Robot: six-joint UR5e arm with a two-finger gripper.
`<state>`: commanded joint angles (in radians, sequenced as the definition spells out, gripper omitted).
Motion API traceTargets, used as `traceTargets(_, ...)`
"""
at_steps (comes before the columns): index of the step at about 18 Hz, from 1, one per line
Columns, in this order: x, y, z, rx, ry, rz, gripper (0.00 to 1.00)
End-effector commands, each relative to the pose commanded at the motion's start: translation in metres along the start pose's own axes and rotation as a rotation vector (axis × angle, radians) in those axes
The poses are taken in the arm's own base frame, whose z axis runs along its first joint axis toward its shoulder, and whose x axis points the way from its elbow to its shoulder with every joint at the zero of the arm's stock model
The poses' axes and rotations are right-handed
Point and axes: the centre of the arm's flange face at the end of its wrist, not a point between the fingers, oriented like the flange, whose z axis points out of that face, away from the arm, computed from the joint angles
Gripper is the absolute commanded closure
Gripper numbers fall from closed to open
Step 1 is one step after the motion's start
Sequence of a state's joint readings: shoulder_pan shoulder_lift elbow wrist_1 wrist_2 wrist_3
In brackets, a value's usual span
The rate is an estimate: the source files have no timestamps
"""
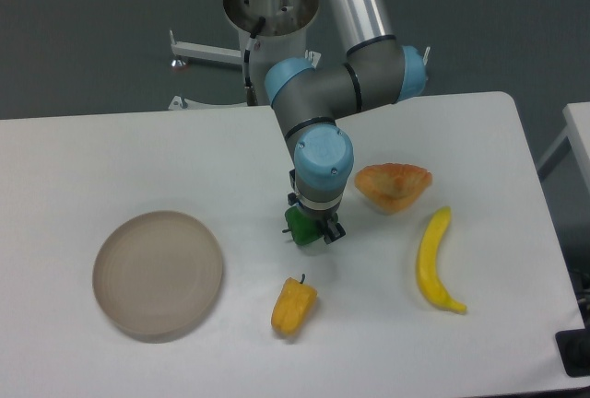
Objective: Pick up the green pepper from the table
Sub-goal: 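Lift the green bell pepper up off the table toward the banana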
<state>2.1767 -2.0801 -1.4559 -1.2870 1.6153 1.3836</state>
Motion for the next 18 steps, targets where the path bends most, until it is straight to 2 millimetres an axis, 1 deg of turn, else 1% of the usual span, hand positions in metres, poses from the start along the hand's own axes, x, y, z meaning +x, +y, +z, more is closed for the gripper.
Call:
traceTargets(2, -0.012, 0.004, -0.025, 0.008, -0.045, -0.008, 0.53)
traceTargets(3, -0.021, 0.013, -0.039, 0.022, -0.073, -0.024, 0.53)
traceTargets(5, -0.033, 0.026, -0.059, 0.063, -0.105, -0.049, 0.53)
traceTargets(7, -0.046, 0.039, -0.091, 0.096, -0.14, -0.071, 0.52)
traceTargets(8, -0.053, 0.047, -0.097, 0.101, -0.153, -0.083, 0.53)
traceTargets(10, -0.062, 0.056, -0.112, 0.107, -0.185, -0.096, 0.52)
traceTargets(11, -0.067, 0.063, -0.118, 0.109, -0.198, -0.106, 0.52)
traceTargets(12, -0.069, 0.066, -0.126, 0.111, -0.215, -0.108, 0.52)
traceTargets(14, -0.072, 0.07, -0.133, 0.113, -0.23, -0.115, 0.52)
traceTargets(18, -0.075, 0.07, -0.134, 0.114, -0.238, -0.115, 0.52)
